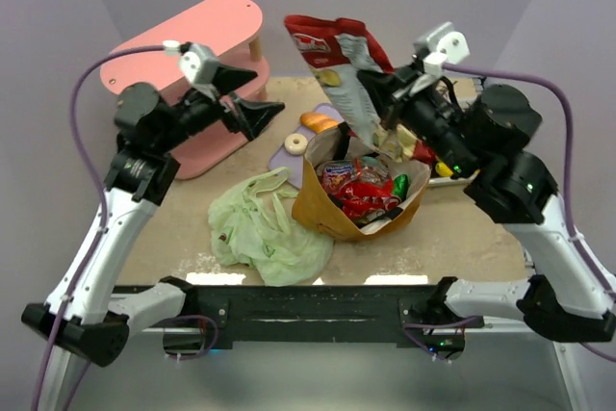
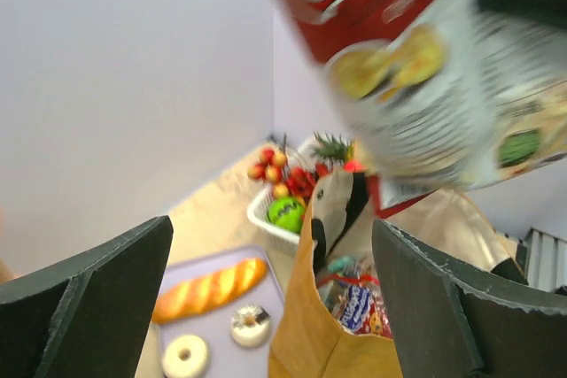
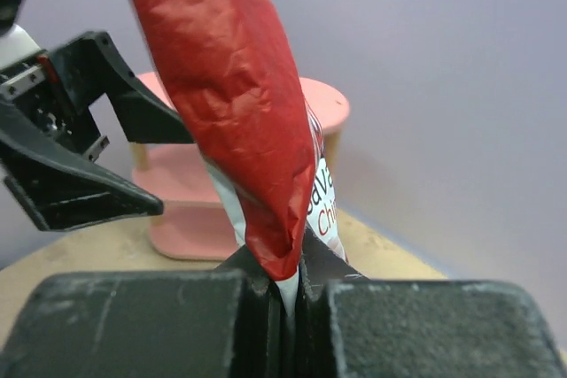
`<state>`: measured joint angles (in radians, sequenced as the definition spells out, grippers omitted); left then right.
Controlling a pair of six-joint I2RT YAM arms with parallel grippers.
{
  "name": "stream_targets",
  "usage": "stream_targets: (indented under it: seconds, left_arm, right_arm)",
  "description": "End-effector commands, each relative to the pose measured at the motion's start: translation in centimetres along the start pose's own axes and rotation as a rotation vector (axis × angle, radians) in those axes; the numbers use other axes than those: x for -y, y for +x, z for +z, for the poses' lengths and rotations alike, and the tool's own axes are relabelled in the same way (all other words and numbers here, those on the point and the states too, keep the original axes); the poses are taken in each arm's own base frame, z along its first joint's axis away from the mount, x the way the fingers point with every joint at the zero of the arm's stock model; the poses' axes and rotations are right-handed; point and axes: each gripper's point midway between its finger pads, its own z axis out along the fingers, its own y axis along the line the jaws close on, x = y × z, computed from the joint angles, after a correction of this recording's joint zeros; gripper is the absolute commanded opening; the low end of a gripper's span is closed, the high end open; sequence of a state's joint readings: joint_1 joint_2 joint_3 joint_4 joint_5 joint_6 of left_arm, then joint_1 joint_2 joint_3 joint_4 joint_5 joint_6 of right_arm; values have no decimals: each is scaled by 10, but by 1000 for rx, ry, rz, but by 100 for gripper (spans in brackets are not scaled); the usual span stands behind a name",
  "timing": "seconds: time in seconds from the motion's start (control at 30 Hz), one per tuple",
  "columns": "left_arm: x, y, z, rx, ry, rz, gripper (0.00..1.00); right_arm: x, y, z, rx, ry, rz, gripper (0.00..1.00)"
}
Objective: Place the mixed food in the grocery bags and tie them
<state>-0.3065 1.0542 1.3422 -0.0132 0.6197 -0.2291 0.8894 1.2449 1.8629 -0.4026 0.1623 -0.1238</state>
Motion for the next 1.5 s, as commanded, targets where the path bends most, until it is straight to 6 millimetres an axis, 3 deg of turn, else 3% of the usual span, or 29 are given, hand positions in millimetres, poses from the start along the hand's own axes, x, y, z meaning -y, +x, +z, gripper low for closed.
stream_targets:
  seconds: [0.0,0.03,0.1,0.23,0.33,0.5,0.6,0.7,0.8,0.83,0.93,1.07,1.1,1.23,1.33,1.47]
  left_arm:
    - [-18,57,18,-175,-118,-15,100]
    - [-21,69,26,-206,-143,-21,100]
    - [-19,86,32,-249,-148,-52,100]
    - [-5,128,55,-357,-130,-91,100]
    - [2,158,60,-459,-136,-79,99]
    - [18,189,59,-552,-81,-75,94]
    - [19,208,51,-616,-78,-73,86]
    - [18,226,40,-660,-90,-78,65]
    - [19,225,33,-652,-97,-76,37]
    - [18,223,33,-638,-100,-76,21]
    - [19,214,34,-604,-103,-70,0]
    - [18,205,32,-564,-117,-62,0]
    - [18,202,30,-555,-122,-60,0]
    - [19,195,28,-528,-123,-61,0]
    - [14,190,26,-519,-148,-48,0]
    - [-5,177,18,-483,-240,-35,0]
  right_arm:
    - [33,39,-34,-104,184,4,0]
    - [32,58,-36,-143,186,0,0]
    - [30,66,-48,-148,182,38,0]
    - [15,121,-50,-267,145,80,0]
    - [5,156,-51,-341,125,97,0]
    - [7,203,-64,-471,169,95,0]
    - [11,217,-78,-561,215,111,0]
    - [14,234,-89,-655,253,112,0]
    - [10,264,-97,-765,261,103,0]
    - [8,275,-99,-799,263,101,0]
    - [2,315,-102,-919,271,81,0]
    - [-5,371,-111,-1086,281,41,0]
    - [-9,393,-119,-1162,277,22,0]
    - [-8,441,-135,-1290,307,-14,0]
    - [4,460,-150,-1365,377,-76,0]
    - [18,451,-158,-1417,465,-139,0]
